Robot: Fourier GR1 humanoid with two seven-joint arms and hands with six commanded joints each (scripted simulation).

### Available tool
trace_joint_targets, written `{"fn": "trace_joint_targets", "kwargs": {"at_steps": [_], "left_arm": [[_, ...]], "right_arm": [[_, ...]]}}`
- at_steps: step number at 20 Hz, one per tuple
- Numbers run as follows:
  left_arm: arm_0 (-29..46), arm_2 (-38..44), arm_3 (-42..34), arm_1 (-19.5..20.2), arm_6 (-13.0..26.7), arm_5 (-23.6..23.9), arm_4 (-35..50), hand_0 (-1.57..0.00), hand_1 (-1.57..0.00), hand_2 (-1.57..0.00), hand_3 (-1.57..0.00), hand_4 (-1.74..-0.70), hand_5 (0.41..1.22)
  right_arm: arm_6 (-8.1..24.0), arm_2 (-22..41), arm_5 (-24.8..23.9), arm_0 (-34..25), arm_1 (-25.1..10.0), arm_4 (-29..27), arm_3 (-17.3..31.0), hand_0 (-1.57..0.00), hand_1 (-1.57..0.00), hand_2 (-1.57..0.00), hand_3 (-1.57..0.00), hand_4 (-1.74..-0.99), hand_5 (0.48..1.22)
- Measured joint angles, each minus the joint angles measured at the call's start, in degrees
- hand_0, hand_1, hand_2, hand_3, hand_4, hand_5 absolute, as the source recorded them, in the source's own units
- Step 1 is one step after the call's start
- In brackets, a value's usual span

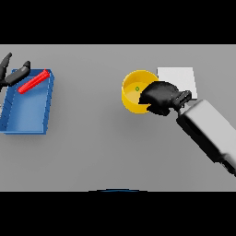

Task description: Pick up the red beaker and tilt it to pour out 1 green nut into yellow bowl. Pick up the yellow bowl and place it on the metallic measuring scale.

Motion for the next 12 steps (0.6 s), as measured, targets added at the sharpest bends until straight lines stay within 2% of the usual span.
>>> {"fn": "trace_joint_targets", "kwargs": {"at_steps": [2,4,5,8,12], "left_arm": [[0.41,0.28,-0.44,0.11,0.09,-0.36,0.6,0.0,0.0,0.0,0.0,-0.83,0.723],[1.53,0.36,-2.23,0.26,1.05,-0.06,0.92,0.0,0.0,0.0,0.0,-0.83,0.733],[1.71,0.08,-2.63,-0.23,1.12,0.32,0.83,0.0,0.0,0.0,0.0,-0.84,0.737],[0.92,0.1,-3.2,-0.52,3.69,0.44,1.18,0.0,0.0,0.0,0.0,-0.85,0.746],[1.28,-0.1,-4.07,-0.45,4.7,0.76,0.93,0.0,0.0,0.0,0.0,-0.85,0.761]], "right_arm": [[1.21,-1.22,-1.16,-1.13,-0.71,0.32,0.95,-1.55,-1.57,-1.5,-1.17,-1.741,1.22],[-0.39,-2.81,-2.97,-1.82,-2.77,0.17,2.09,-1.56,-1.57,-1.53,-1.16,-1.741,1.221],[-1.14,-3.53,-4.39,-2.21,-3.65,0.48,3.55,-1.56,-1.57,-1.53,-1.16,-1.741,1.221],[-0.66,-4.83,-8.02,-2.92,-4.09,1.22,7.86,-1.57,-1.57,-1.55,-1.15,-1.741,1.221],[-2.72,-6.67,-11.72,-4.79,-5.3,1.47,15.72,-1.57,-1.57,-1.55,-1.15,-1.741,1.221]]}}
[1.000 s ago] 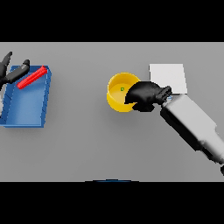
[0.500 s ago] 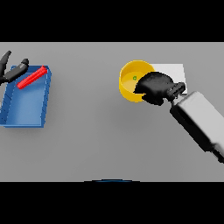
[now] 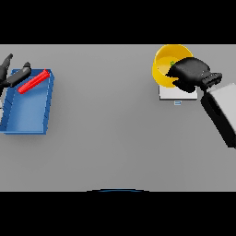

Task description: Pick up the red beaker and tilt it to pour out 1 green nut into yellow bowl. Pick up the yellow bowl and place it on the metallic measuring scale.

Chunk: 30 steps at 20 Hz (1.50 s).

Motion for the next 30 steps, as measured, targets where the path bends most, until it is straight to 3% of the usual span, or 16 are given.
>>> {"fn": "trace_joint_targets", "kwargs": {"at_steps": [2,8,13,17,19,20,22,25,27,30], "left_arm": [[0.78,0.63,-0.5,0.53,0.4,-0.49,0.81,0.0,0.0,0.0,0.0,-0.86,0.768],[0.17,-0.24,-0.64,0.25,1.91,-0.14,-0.16,0.0,0.0,0.0,0.0,-0.86,0.802],[-0.3,-0.02,0.25,0.68,2.02,-0.28,-0.41,0.0,0.0,0.0,0.0,-0.85,0.802],[-0.11,-0.08,-0.5,0.7,1.88,-0.77,0.05,0.0,0.0,0.0,0.0,-0.84,0.783],[0.09,-0.56,-0.41,0.02,1.99,-0.57,-0.12,0.0,0.0,0.0,0.0,-0.84,0.779],[-0.35,-0.27,0.37,0.43,2.28,-0.64,-0.3,0.0,0.0,0.0,0.0,-0.84,0.775],[0.11,-0.17,-0.22,0.69,1.61,-0.75,-0.14,0.0,0.0,0.0,0.0,-0.84,0.774],[-0.27,-0.21,0.63,0.25,1.82,-0.86,-0.02,0.0,0.0,0.0,0.0,-0.84,0.764],[0.15,-0.03,-0.79,0.13,1.69,-0.85,0.68,0.0,0.0,0.0,0.0,-0.84,0.76],[-0.11,-0.11,-0.66,0.39,2.25,-0.78,0.31,0.0,0.0,0.0,0.0,-0.83,0.75]], "right_arm": [[0.41,-0.29,-1.0,-0.83,0.35,0.28,3.57,-1.57,-1.57,-1.53,-1.16,-1.741,1.221],[-3.01,-1.5,-5.98,-2.34,1.64,1.48,14.15,-1.57,-1.57,-1.41,-1.32,-1.741,1.221],[-3.72,-2.12,-7.84,-2.25,3.75,2.06,19.12,-1.57,-1.57,-1.38,-1.39,-1.741,1.221],[-3.77,-2.47,-7.81,-1.99,3.94,2.49,20.44,-1.57,-1.57,-1.37,-1.45,-1.741,1.221],[-4.59,-2.92,-6.95,-1.9,3.43,2.02,19.6,-1.57,-1.5,-1.44,-1.25,-1.741,1.221],[-3.49,-2.86,-7.02,-1.86,4.01,2.25,19.65,-1.56,-1.43,-1.34,-1.11,-1.682,1.221],[-2.35,-3.12,-6.34,-1.82,4.22,2.24,19.76,-1.33,-1.12,-1.01,-0.82,-1.592,1.074],[-2.06,-4.82,-4.46,-2.39,4.98,0.09,20.31,-0.76,-0.67,-0.58,-0.48,-1.513,0.923],[-1.91,-5.5,-3.47,-2.57,4.67,-0.59,20.75,-0.48,-0.46,-0.38,-0.32,-1.485,0.863],[-1.93,-5.31,-2.75,-2.08,4.07,-0.6,20.11,-0.25,-0.24,-0.19,-0.16,-1.448,0.824]]}}
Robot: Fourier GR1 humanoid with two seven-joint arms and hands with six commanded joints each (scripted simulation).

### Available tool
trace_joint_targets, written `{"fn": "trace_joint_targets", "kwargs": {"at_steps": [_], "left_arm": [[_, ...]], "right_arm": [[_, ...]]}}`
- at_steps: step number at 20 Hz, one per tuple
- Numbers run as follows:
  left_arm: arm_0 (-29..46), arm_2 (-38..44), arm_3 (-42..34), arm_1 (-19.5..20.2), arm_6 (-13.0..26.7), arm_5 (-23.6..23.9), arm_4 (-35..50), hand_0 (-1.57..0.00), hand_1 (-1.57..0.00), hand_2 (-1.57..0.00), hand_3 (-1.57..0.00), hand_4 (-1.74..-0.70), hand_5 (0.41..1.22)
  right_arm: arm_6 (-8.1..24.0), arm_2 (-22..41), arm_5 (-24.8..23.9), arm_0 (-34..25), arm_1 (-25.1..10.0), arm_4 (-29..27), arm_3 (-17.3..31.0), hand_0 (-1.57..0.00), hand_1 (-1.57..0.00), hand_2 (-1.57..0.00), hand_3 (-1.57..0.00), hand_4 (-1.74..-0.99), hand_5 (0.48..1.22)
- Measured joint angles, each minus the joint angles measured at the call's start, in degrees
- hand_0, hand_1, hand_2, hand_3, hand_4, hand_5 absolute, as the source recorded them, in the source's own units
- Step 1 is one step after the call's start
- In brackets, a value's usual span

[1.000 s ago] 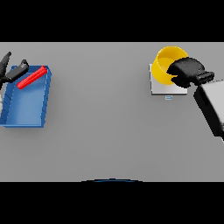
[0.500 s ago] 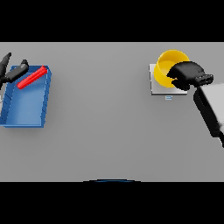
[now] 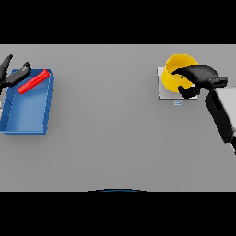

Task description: Pick up the red beaker and tilt it to pour out 1 green nut into yellow bowl. Pick up the yellow bowl and place it on the metallic measuring scale.

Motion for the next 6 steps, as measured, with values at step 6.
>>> {"fn": "trace_joint_targets", "kwargs": {"at_steps": [6], "left_arm": [[-0.18,0.0,0.31,-0.11,-0.31,0.34,-0.27,0.0,0.0,0.0,0.0,-0.83,0.76]], "right_arm": [[1.82,1.38,1.12,-0.3,0.79,1.2,0.16,-0.06,-0.06,-0.05,-0.04,-1.39,0.779]]}}
